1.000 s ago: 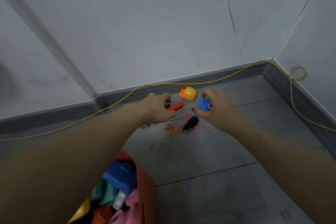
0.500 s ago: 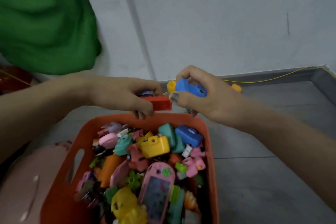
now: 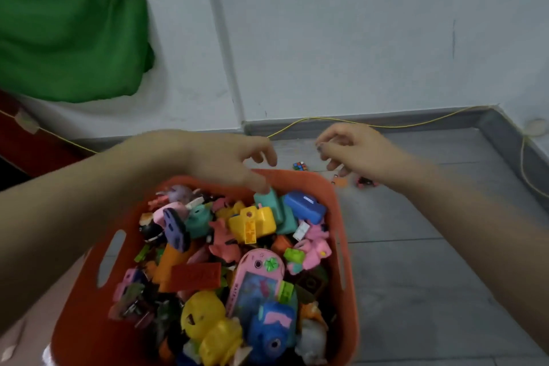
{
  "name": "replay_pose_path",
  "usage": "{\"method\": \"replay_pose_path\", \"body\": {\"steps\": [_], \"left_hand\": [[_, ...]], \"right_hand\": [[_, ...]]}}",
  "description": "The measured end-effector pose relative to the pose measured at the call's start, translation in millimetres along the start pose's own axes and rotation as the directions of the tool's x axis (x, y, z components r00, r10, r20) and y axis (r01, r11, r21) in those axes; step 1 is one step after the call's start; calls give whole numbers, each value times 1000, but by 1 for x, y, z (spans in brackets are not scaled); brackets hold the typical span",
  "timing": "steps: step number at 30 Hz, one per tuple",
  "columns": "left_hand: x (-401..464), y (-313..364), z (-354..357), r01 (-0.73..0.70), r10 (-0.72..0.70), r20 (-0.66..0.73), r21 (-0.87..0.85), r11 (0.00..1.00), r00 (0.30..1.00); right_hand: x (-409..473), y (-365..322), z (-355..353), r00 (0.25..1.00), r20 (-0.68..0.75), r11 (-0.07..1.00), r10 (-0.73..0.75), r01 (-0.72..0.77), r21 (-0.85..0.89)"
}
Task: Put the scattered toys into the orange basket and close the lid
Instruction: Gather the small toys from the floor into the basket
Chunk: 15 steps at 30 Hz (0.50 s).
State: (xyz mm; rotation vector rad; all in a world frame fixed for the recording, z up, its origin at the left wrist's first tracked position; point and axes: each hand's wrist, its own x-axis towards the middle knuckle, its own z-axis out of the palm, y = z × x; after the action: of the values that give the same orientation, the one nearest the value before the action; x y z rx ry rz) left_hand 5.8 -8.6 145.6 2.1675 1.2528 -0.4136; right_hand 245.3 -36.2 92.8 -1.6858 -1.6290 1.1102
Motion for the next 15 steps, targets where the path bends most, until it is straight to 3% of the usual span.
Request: {"method": "replay_pose_path", "body": {"steps": [2,5,10,15], "left_hand": [[35,21,3,-38,37,-55,-3,999,998],[91,40,13,-21,22,-72,13,1000,997],[177,66,36,74,-76,30,44,996,997],[241,56,64,311,-324,66,153,938,944]], "right_hand": [[19,50,-9,981,-141,991,134,-134,5],[21,112,-20,952,-137,943,274,-294,-156],[22,179,-34,927,-118,855,355,-373,-361],[52,216,-37,939,-73,816,336,-328,-475]]}}
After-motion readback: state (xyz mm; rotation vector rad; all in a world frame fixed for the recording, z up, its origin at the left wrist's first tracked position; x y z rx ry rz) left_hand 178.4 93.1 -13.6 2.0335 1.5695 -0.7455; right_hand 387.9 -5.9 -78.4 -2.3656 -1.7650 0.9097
